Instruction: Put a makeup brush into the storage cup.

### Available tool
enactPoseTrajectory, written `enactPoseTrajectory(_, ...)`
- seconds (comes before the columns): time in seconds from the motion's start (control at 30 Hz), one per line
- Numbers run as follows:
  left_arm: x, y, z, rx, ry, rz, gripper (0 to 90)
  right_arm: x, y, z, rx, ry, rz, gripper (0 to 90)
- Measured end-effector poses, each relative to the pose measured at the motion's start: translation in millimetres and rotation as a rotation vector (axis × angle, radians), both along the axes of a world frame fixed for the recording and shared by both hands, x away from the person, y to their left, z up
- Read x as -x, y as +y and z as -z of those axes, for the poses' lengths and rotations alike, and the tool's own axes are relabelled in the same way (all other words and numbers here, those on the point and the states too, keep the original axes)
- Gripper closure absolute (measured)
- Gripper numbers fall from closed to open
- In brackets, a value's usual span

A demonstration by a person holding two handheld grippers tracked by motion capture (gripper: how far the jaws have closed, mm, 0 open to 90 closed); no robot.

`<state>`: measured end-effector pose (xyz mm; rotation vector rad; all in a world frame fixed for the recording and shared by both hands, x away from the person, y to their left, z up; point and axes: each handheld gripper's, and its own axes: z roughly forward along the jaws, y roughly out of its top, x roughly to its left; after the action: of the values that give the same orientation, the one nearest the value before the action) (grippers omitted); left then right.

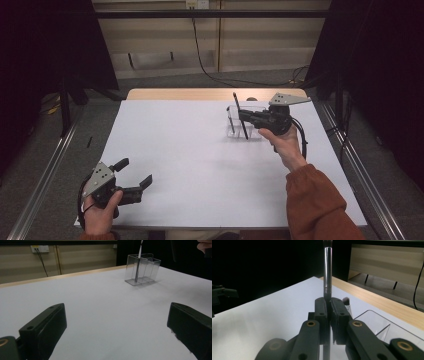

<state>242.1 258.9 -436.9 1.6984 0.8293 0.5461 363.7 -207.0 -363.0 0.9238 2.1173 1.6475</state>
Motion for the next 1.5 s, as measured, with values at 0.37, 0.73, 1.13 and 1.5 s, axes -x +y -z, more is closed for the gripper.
enactPoseTrajectory(0.37, 0.0, -0.4, 0.0, -0.001, 0.003, 0.000, 2.5, -13.0, 4.0, -12.9, -0.004, -0.019, 0.022, 84.4)
enactPoseTrajectory(0.73, -1.0, -1.4, 0.5, -0.007, 0.005, 0.010, 2.5, -29.5, 7.2, -19.1, -0.002, -0.024, 0.043, 84.4)
enactPoseTrajectory(1.13, -1.9, -1.7, 0.7, -0.003, 0.008, 0.010, 2.5, -45.3, 11.6, -19.6, 0.006, -0.018, 0.060, 84.4)
enactPoseTrajectory(1.5, -2.4, -0.9, 0.5, 0.005, 0.010, 0.012, 2.5, -66.4, 20.5, -20.1, 0.007, -0.016, 0.091, 84.3)
